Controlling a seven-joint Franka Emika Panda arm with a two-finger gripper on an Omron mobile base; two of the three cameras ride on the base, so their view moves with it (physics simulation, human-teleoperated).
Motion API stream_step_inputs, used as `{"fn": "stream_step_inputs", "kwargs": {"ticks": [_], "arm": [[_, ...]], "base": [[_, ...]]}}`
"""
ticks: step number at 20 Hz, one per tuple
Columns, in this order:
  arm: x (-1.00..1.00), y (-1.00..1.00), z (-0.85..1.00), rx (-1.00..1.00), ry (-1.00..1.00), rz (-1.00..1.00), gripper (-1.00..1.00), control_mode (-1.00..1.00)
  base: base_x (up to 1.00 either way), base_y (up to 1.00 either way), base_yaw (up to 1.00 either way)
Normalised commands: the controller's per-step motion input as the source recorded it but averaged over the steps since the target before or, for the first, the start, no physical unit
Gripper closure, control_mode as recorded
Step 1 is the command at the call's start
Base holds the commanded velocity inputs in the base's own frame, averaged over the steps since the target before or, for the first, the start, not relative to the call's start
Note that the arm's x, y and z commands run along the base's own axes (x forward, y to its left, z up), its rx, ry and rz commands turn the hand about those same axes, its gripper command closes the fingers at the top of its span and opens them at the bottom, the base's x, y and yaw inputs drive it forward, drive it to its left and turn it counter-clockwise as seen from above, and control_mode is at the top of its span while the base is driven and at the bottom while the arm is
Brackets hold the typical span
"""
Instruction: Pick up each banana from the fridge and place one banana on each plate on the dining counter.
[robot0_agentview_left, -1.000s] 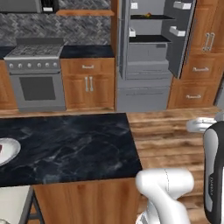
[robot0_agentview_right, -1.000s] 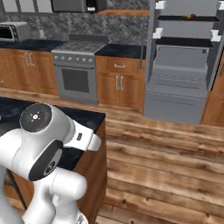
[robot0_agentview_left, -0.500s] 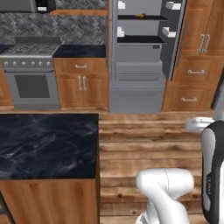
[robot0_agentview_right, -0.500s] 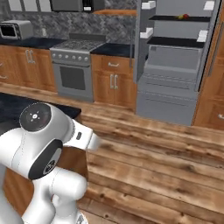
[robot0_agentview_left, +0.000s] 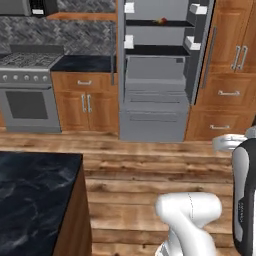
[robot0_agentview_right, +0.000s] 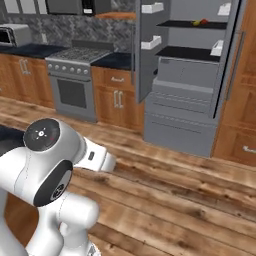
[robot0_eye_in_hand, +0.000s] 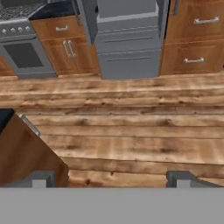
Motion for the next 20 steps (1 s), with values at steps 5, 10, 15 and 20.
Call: {"fn": "stream_step_inputs", "kwargs": {"ticks": [5, 10, 15, 20], "arm": [[0.0, 0.0, 0.0, 0.0, 0.0, 0.0, -1.0, 1.0], [0.0, 0.0, 0.0, 0.0, 0.0, 0.0, -1.0, 1.0], [0.0, 0.0, 0.0, 0.0, 0.0, 0.0, -1.0, 1.0], [0.0, 0.0, 0.0, 0.0, 0.0, 0.0, -1.0, 1.0]], "base": [[1.0, -0.6, 0.1], [1.0, -0.15, 0.01], [1.0, -0.1, 0.0], [0.91, -0.03, 0.0]]}}
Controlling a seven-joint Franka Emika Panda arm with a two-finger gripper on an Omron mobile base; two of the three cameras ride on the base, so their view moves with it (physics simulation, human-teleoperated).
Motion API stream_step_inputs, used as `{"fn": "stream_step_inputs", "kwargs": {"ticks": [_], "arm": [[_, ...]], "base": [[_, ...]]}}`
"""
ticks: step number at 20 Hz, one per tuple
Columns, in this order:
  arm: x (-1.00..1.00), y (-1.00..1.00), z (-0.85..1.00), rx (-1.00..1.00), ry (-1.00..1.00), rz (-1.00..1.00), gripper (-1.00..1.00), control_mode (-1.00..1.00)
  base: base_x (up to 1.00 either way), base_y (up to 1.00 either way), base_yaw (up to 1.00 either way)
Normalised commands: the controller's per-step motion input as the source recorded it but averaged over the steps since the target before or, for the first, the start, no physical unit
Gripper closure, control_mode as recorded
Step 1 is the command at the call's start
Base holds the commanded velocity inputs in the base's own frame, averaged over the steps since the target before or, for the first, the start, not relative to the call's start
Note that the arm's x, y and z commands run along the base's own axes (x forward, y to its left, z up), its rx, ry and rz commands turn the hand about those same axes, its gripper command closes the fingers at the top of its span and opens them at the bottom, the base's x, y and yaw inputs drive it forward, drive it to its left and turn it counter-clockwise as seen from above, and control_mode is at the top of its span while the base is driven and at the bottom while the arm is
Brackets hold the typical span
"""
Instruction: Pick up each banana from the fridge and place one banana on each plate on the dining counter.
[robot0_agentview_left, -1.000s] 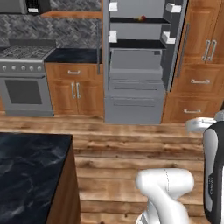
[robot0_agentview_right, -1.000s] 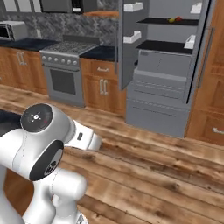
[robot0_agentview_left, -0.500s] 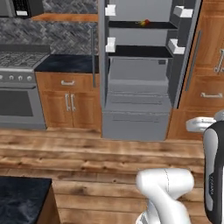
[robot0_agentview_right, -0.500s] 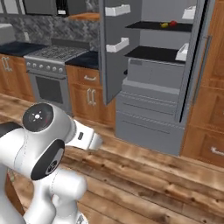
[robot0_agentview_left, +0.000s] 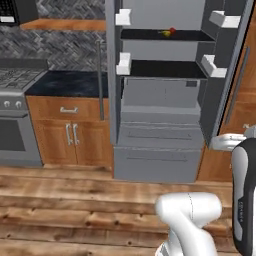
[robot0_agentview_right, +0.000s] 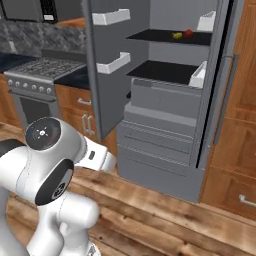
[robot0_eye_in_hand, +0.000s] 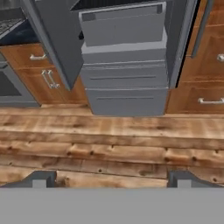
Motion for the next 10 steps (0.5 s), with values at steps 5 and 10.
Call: {"fn": "stream_step_inputs", "kwargs": {"ticks": [5, 10], "arm": [[0.0, 0.0, 0.0, 0.0, 0.0, 0.0, -1.0, 1.0], [0.0, 0.0, 0.0, 0.0, 0.0, 0.0, -1.0, 1.0]], "base": [[0.76, 0.0, 0.0], [0.76, 0.0, -0.04]]}}
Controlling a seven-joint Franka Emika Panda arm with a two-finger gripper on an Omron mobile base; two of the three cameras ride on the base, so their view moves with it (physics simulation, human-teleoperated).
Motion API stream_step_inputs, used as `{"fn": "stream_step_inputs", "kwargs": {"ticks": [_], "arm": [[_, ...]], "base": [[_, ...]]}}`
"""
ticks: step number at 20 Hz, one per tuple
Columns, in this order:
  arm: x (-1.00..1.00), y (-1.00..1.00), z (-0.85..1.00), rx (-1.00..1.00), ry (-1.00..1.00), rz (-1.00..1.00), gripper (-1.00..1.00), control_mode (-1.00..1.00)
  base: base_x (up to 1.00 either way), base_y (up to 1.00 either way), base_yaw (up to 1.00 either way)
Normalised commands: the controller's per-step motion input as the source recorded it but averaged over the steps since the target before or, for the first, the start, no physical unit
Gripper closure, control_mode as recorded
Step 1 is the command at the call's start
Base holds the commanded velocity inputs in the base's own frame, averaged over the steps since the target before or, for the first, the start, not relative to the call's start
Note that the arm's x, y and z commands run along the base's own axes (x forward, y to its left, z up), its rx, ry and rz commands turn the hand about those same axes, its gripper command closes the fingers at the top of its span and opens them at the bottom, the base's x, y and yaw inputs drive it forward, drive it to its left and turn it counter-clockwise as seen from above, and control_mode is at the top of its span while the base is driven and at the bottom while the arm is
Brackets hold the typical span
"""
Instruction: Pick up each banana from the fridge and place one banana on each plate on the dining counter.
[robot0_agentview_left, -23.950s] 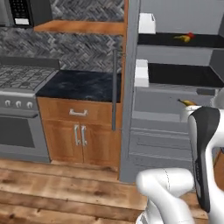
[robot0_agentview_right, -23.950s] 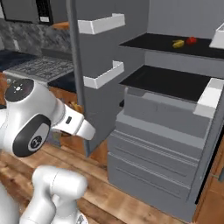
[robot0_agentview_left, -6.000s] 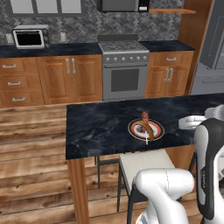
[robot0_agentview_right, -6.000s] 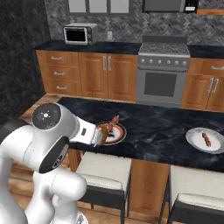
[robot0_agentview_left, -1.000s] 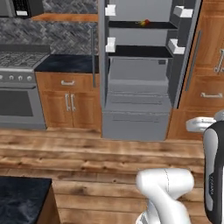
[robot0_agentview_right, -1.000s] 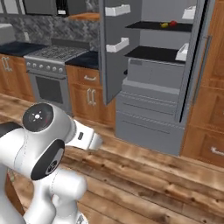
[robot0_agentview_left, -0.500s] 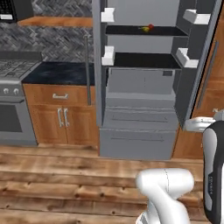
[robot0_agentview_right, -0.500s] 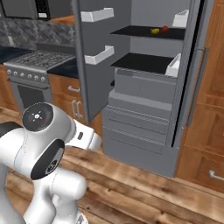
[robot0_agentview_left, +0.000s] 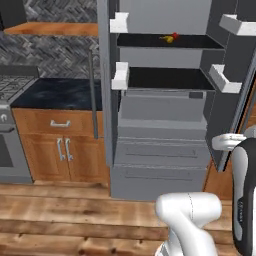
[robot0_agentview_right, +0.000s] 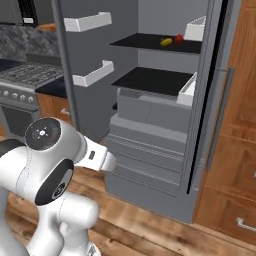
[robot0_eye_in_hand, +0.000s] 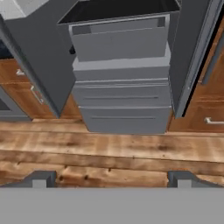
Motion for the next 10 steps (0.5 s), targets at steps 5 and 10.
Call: {"fn": "stream_step_inputs", "kwargs": {"ticks": [5, 10], "arm": [[0.0, 0.0, 0.0, 0.0, 0.0, 0.0, -1.0, 1.0], [0.0, 0.0, 0.0, 0.0, 0.0, 0.0, -1.0, 1.0]], "base": [[0.86, 0.12, -0.16], [0.73, 0.34, -0.22]]}}
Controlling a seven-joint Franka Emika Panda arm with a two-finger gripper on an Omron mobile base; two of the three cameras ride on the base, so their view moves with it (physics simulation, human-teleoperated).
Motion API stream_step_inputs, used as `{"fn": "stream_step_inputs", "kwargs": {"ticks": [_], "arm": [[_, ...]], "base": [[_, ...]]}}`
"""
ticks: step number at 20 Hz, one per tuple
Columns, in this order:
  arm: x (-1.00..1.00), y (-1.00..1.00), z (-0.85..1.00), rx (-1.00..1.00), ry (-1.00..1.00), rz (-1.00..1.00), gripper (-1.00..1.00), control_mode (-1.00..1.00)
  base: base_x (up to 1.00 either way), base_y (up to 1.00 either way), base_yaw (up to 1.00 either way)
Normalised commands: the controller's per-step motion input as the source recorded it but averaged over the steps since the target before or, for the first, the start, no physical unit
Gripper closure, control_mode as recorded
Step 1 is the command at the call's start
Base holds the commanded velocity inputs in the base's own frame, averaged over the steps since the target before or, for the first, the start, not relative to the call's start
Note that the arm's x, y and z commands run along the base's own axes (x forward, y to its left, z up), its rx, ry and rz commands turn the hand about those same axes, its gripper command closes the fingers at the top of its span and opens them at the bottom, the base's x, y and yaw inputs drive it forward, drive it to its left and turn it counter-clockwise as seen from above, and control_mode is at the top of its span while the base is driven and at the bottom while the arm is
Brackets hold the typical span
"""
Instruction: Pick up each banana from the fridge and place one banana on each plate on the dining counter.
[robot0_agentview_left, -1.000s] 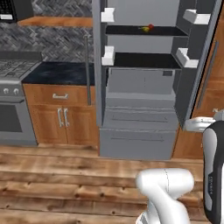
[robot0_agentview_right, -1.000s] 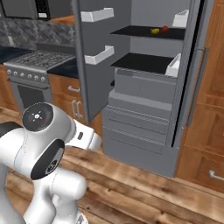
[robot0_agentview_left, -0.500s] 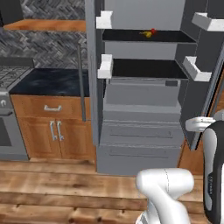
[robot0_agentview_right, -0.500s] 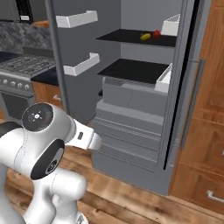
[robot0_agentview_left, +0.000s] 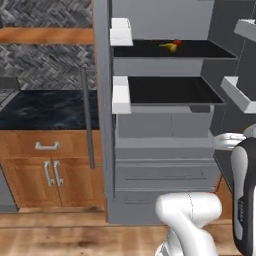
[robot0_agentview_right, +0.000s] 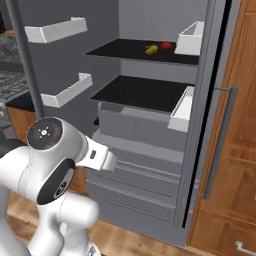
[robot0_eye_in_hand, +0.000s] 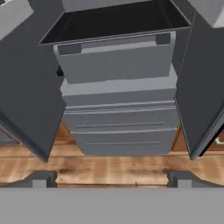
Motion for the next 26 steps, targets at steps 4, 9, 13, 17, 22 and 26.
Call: {"fn": "stream_step_inputs", "kwargs": {"ticks": [4, 9, 13, 17, 22, 26], "arm": [[0.0, 0.0, 0.0, 0.0, 0.0, 0.0, -1.0, 1.0], [0.0, 0.0, 0.0, 0.0, 0.0, 0.0, -1.0, 1.0], [0.0, 0.0, 0.0, 0.0, 0.0, 0.0, -1.0, 1.0], [0.0, 0.0, 0.0, 0.0, 0.0, 0.0, -1.0, 1.0], [0.0, 0.0, 0.0, 0.0, 0.0, 0.0, -1.0, 1.0], [0.0, 0.0, 0.0, 0.0, 0.0, 0.0, -1.0, 1.0]], "base": [[0.61, 0.27, -0.19], [0.62, 0.06, -0.16], [0.65, 0.12, -0.12], [0.67, 0.2, -0.13], [0.76, 0.2, -0.12], [0.75, 0.27, -0.09]]}}
